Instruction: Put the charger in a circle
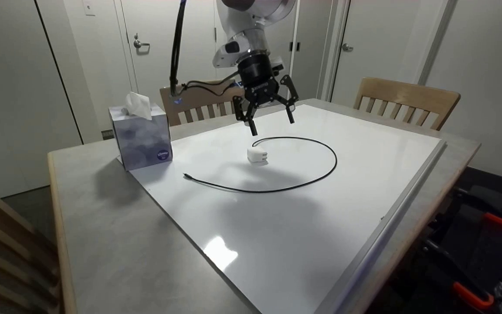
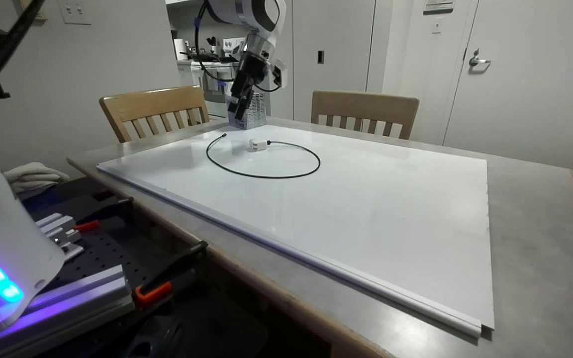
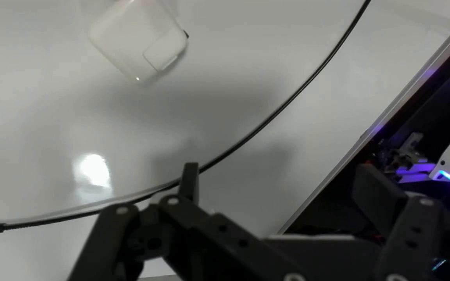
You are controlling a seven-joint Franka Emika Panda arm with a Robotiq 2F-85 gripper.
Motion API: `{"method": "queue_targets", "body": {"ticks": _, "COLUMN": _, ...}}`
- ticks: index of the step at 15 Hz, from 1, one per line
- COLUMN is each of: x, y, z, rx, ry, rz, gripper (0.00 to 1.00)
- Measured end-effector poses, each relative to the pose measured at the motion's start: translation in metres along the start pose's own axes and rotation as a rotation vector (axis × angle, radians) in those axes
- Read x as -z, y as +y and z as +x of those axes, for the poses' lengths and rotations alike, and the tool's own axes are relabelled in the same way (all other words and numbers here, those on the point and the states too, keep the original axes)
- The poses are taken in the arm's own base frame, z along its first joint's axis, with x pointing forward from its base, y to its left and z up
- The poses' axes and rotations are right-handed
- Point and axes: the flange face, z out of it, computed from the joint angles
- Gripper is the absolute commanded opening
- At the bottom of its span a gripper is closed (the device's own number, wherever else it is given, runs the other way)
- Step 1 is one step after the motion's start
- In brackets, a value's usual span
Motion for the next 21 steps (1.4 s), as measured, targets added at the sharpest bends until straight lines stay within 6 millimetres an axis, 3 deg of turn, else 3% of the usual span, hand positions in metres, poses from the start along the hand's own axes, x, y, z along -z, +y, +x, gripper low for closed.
{"method": "queue_targets", "body": {"ticks": 3, "x": -0.001, "y": -0.002, "z": 0.001, "rx": -0.012, "ry": 0.008, "rz": 0.017, "gripper": 1.0}}
{"method": "queue_targets", "body": {"ticks": 6, "x": 0.003, "y": -0.006, "z": 0.015, "rx": -0.135, "ry": 0.066, "rz": 0.136, "gripper": 1.0}}
{"method": "queue_targets", "body": {"ticks": 11, "x": 0.014, "y": 0.007, "z": 0.036, "rx": -0.374, "ry": 0.149, "rz": 0.265, "gripper": 1.0}}
{"method": "queue_targets", "body": {"ticks": 17, "x": 0.014, "y": 0.037, "z": 0.034, "rx": -0.721, "ry": 0.228, "rz": 0.269, "gripper": 1.0}}
{"method": "queue_targets", "body": {"ticks": 21, "x": 0.013, "y": 0.042, "z": 0.028, "rx": -0.839, "ry": 0.251, "rz": 0.277, "gripper": 1.0}}
